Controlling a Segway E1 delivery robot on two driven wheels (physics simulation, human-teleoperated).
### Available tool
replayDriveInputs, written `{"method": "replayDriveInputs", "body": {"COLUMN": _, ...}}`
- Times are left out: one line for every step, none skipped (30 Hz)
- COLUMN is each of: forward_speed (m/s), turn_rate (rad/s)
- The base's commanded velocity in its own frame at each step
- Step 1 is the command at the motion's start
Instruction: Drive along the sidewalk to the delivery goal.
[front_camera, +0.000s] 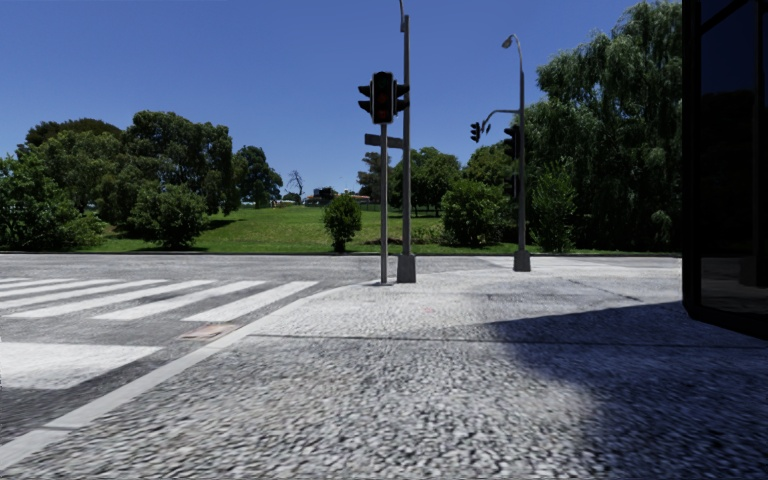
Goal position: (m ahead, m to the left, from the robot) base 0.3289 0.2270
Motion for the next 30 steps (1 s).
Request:
{"method": "replayDriveInputs", "body": {"forward_speed": 1.19, "turn_rate": 0.0}}
{"method": "replayDriveInputs", "body": {"forward_speed": 1.19, "turn_rate": 0.0}}
{"method": "replayDriveInputs", "body": {"forward_speed": 1.19, "turn_rate": 0.0}}
{"method": "replayDriveInputs", "body": {"forward_speed": 1.19, "turn_rate": 0.0}}
{"method": "replayDriveInputs", "body": {"forward_speed": 1.19, "turn_rate": 0.0}}
{"method": "replayDriveInputs", "body": {"forward_speed": 1.19, "turn_rate": 0.0}}
{"method": "replayDriveInputs", "body": {"forward_speed": 1.14, "turn_rate": 0.0}}
{"method": "replayDriveInputs", "body": {"forward_speed": 1.14, "turn_rate": 0.0}}
{"method": "replayDriveInputs", "body": {"forward_speed": 0.92, "turn_rate": 0.0}}
{"method": "replayDriveInputs", "body": {"forward_speed": 0.77, "turn_rate": 0.0}}
{"method": "replayDriveInputs", "body": {"forward_speed": 0.77, "turn_rate": 0.0}}
{"method": "replayDriveInputs", "body": {"forward_speed": 0.56, "turn_rate": 0.0}}
{"method": "replayDriveInputs", "body": {"forward_speed": 0.41, "turn_rate": 0.0}}
{"method": "replayDriveInputs", "body": {"forward_speed": 0.33, "turn_rate": 0.0}}
{"method": "replayDriveInputs", "body": {"forward_speed": 0.33, "turn_rate": 0.0}}
{"method": "replayDriveInputs", "body": {"forward_speed": 0.0, "turn_rate": 0.0}}
{"method": "replayDriveInputs", "body": {"forward_speed": 0.0, "turn_rate": 0.0}}
{"method": "replayDriveInputs", "body": {"forward_speed": 0.0, "turn_rate": 0.0}}
{"method": "replayDriveInputs", "body": {"forward_speed": 0.0, "turn_rate": 0.0}}
{"method": "replayDriveInputs", "body": {"forward_speed": 0.0, "turn_rate": 0.0}}
{"method": "replayDriveInputs", "body": {"forward_speed": 0.0, "turn_rate": 0.0}}
{"method": "replayDriveInputs", "body": {"forward_speed": 0.0, "turn_rate": 0.0}}
{"method": "replayDriveInputs", "body": {"forward_speed": 0.0, "turn_rate": 0.0}}
{"method": "replayDriveInputs", "body": {"forward_speed": 0.0, "turn_rate": 0.0}}
{"method": "replayDriveInputs", "body": {"forward_speed": 0.0, "turn_rate": 0.0}}
{"method": "replayDriveInputs", "body": {"forward_speed": 0.0, "turn_rate": 0.0}}
{"method": "replayDriveInputs", "body": {"forward_speed": 0.0, "turn_rate": 0.0}}
{"method": "replayDriveInputs", "body": {"forward_speed": 0.0, "turn_rate": 0.0}}
{"method": "replayDriveInputs", "body": {"forward_speed": 0.0, "turn_rate": 0.0}}
{"method": "replayDriveInputs", "body": {"forward_speed": 0.0, "turn_rate": 0.0}}
